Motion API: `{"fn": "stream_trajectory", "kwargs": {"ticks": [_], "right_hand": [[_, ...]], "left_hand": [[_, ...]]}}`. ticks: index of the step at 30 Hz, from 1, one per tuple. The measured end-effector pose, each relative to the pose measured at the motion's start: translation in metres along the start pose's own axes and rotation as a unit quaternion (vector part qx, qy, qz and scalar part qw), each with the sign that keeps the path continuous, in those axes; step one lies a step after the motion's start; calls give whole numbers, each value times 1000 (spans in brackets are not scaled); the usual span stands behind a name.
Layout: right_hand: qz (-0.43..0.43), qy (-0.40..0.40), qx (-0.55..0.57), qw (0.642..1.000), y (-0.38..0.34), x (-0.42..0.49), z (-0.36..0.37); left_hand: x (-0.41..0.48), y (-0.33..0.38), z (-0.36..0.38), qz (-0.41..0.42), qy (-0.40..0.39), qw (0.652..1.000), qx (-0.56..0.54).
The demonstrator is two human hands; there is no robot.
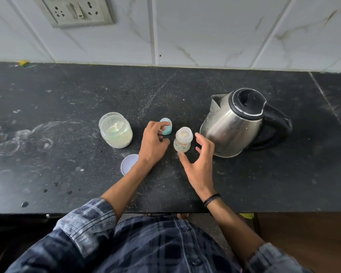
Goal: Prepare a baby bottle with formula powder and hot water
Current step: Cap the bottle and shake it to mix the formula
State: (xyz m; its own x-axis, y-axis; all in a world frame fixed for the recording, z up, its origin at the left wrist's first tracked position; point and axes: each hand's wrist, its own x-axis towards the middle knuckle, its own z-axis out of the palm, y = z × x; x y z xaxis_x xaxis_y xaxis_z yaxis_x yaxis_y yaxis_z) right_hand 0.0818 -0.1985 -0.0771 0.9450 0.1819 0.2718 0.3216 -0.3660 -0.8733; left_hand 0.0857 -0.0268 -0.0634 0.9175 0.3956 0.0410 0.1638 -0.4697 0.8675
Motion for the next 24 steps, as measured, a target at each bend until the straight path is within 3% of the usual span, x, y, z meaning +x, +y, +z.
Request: {"fn": "stream_trajectory", "kwargs": {"ticks": [5, 11, 24], "right_hand": [[118, -43, 20, 992, 13, 13, 14], [123, -52, 12, 991, 10, 22, 21], [137, -52, 26, 989, 13, 27, 26]], "left_hand": [[19, -11, -2, -20, 0, 998, 65], [34, 4, -2, -37, -77, 991, 101], [37, 4, -3, -105, -106, 988, 47]]}}
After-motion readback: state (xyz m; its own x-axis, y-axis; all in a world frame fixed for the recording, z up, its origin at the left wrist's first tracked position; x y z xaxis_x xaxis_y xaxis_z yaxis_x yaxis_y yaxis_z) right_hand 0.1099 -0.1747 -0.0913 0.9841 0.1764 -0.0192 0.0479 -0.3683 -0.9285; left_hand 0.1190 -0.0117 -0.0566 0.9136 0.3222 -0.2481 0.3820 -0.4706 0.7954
